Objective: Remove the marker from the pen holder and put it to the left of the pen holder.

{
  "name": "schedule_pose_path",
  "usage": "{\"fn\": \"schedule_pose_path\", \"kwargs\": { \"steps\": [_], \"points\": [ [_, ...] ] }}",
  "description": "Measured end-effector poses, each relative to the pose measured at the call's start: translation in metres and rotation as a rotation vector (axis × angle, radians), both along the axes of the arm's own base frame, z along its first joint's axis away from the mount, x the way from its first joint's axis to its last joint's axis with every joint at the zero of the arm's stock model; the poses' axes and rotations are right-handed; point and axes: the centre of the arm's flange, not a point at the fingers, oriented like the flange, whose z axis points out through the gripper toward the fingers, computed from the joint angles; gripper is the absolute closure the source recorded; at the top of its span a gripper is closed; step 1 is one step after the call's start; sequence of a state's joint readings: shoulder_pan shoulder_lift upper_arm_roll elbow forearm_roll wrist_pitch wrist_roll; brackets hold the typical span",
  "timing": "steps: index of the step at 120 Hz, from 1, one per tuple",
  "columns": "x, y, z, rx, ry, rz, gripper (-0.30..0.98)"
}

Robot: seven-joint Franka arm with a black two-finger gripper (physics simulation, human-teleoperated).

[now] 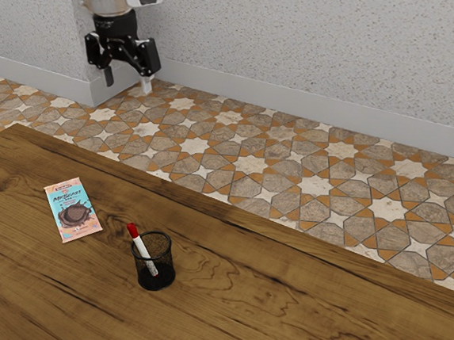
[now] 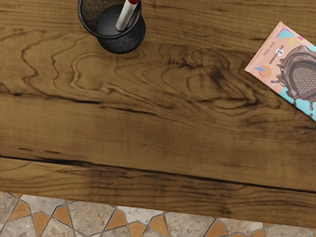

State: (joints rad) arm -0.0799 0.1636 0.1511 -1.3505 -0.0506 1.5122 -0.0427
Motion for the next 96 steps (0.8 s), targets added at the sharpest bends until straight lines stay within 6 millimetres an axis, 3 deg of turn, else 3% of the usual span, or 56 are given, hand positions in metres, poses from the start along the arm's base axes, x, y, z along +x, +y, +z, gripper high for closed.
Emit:
{"fn": "schedule_pose_path", "kwargs": {
  "steps": [25, 33, 53, 64, 80, 96],
  "points": [
    [0.0, -0.005, -0.002, 0.004, 0.001, -0.01, 0.0],
    [-0.008, -0.004, -0.007, 0.004, 0.018, -0.011, 0.0],
    [-0.033, -0.005, -0.058, 0.016, 0.064, -0.025, 0.0],
    [-0.05, -0.019, -0.107, 0.015, 0.061, -0.051, 0.0],
    [-0.05, -0.037, -0.151, 0.016, 0.03, -0.076, 0.0],
    [-0.047, -0.051, -0.174, 0.008, -0.021, -0.089, 0.0]
  ]
}}
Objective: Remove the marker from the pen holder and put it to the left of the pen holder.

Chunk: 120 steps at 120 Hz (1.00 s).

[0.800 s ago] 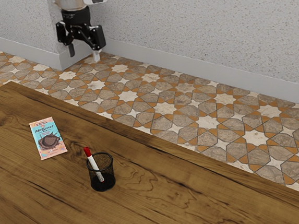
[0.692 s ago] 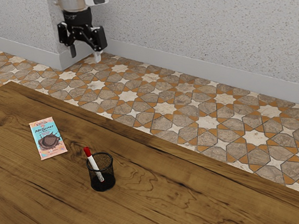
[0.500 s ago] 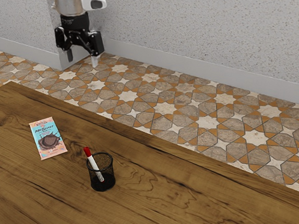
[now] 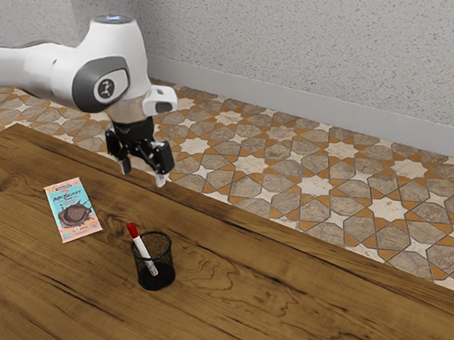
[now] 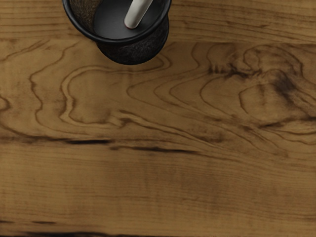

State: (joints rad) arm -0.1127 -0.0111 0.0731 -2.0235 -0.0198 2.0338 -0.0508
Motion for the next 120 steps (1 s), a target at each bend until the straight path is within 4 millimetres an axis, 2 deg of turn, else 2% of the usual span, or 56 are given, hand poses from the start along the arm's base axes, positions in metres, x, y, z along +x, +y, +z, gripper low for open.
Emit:
{"fn": "schedule_pose_path", "kwargs": {
  "steps": [18, 24, 30, 37, 47, 55, 69, 81, 89, 102, 120],
  "points": [
    [-0.017, -0.013, -0.036, -0.026, 0.006, -0.002, 0.0],
    [-0.026, -0.013, -0.038, -0.049, 0.008, 0.01, 0.0],
    [-0.033, -0.005, -0.033, -0.066, 0.006, 0.033, 0.0],
    [-0.038, 0.018, -0.03, -0.081, 0.017, 0.084, 0.0],
    [-0.044, 0.043, -0.036, -0.094, 0.047, 0.137, 0.0],
    [-0.05, 0.046, -0.046, -0.104, 0.077, 0.148, 0.0],
    [-0.061, 0.037, -0.066, -0.119, 0.12, 0.142, 0.0],
    [-0.059, 0.036, -0.08, -0.121, 0.142, 0.146, 0.0],
    [-0.048, 0.036, -0.092, -0.116, 0.156, 0.147, 0.0],
    [-0.038, 0.032, -0.098, -0.114, 0.16, 0.141, 0.0],
    [-0.036, 0.026, -0.105, -0.116, 0.167, 0.132, 0.0]
  ]
}}
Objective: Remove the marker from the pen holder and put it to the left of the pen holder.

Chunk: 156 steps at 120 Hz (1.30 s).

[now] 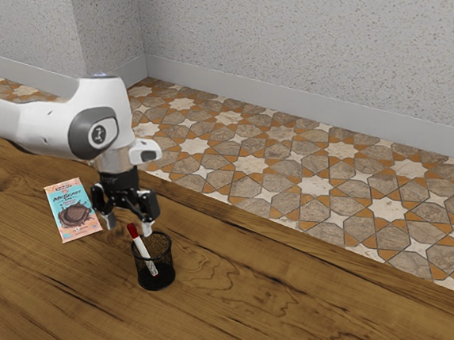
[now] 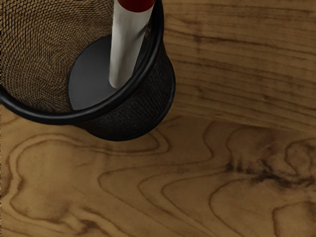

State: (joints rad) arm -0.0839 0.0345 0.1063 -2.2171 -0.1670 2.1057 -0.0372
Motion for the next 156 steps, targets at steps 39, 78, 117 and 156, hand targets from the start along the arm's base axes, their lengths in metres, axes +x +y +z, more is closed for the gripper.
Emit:
{"fn": "schedule_pose_path", "kwargs": {
  "steps": [39, 78, 117, 156],
  "points": [
    [0.001, -0.004, 0.001, -0.004, -0.006, -0.011, 0.35],
    [0.004, -0.021, 0.005, -0.006, -0.018, -0.052, 0.6],
    [0.019, -0.022, 0.043, -0.002, -0.064, -0.061, 0.75],
    [0.021, -0.01, 0.133, 0.119, 0.244, -0.106, 0.78]
  ]
}}
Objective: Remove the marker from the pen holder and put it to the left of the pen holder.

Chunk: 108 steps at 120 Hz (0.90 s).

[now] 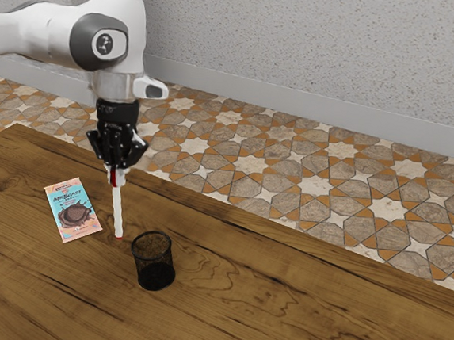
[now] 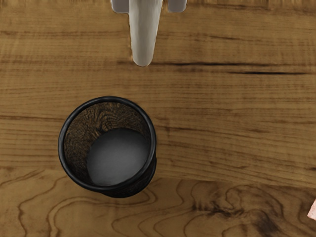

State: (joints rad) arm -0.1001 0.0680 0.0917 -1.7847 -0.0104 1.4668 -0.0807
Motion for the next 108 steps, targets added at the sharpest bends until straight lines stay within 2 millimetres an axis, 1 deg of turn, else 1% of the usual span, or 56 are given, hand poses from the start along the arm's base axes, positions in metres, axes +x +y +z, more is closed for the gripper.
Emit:
{"fn": "schedule_pose_path", "kwargs": {
  "steps": [5, 9, 15, 20, 26, 36, 43, 47, 65, 77, 89, 95, 100, 105, 108],
  "points": [
    [0.002, 0.009, -0.023, 0.036, 0.102, 0.012, 0.79],
    [0.001, 0.02, -0.044, 0.065, 0.185, 0.029, 0.79],
    [0.0, 0.041, -0.082, 0.105, 0.316, 0.063, 0.79],
    [0.0, 0.052, -0.105, 0.136, 0.405, 0.079, 0.79],
    [-0.001, 0.058, -0.128, 0.165, 0.496, 0.087, 0.79],
    [-0.006, 0.061, -0.168, 0.2, 0.635, 0.091, 0.79],
    [-0.007, 0.062, -0.19, 0.216, 0.703, 0.092, 0.79],
    [-0.008, 0.061, -0.198, 0.221, 0.728, 0.09, 0.79],
    [-0.01, 0.059, -0.209, 0.224, 0.766, 0.074, 0.79],
    [-0.011, 0.058, -0.217, 0.214, 0.788, 0.072, 0.56],
    [-0.006, 0.058, -0.214, 0.203, 0.769, 0.074, 0.35],
    [0.0, 0.058, -0.204, 0.193, 0.73, 0.077, 0.28],
    [0.01, 0.056, -0.191, 0.179, 0.676, 0.082, 0.23],
    [0.03, 0.053, -0.166, 0.168, 0.591, 0.083, 0.19],
    [0.043, 0.051, -0.148, 0.159, 0.533, 0.084, 0.17]
  ]
}}
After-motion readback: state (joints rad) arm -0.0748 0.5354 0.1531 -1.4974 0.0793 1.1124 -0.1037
